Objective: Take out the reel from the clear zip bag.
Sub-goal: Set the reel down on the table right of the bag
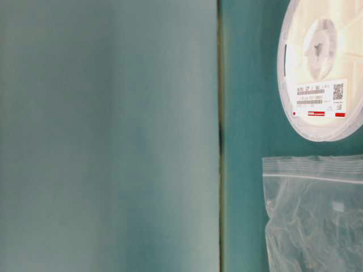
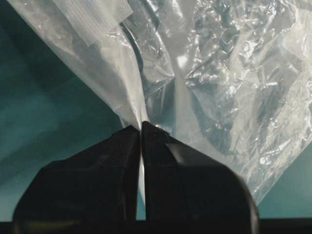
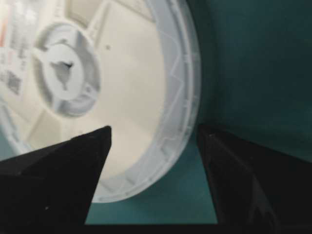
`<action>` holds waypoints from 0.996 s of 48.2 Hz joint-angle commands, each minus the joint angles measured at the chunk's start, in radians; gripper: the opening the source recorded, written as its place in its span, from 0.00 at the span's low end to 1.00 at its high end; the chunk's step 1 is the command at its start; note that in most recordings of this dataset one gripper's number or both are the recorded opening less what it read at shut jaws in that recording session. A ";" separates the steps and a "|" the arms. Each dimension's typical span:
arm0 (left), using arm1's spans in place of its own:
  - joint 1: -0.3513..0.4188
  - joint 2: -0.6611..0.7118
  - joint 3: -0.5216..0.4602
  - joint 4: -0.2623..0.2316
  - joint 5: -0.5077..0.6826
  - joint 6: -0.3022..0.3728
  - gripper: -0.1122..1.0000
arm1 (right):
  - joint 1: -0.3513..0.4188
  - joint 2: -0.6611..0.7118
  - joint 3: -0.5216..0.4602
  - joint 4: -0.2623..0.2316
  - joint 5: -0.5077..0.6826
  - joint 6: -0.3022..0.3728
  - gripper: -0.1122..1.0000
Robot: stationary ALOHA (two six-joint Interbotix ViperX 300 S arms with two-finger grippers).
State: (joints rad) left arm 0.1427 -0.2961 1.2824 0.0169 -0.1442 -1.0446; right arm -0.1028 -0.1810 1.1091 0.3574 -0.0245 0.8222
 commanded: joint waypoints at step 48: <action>0.000 -0.261 -0.064 0.003 0.258 0.311 0.90 | -0.023 -0.264 -0.005 -0.064 0.002 -0.101 0.87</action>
State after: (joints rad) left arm 0.1427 -0.5093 1.2395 0.0169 0.0752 -0.7547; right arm -0.1243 -0.4203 1.1167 0.2991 -0.0215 0.7470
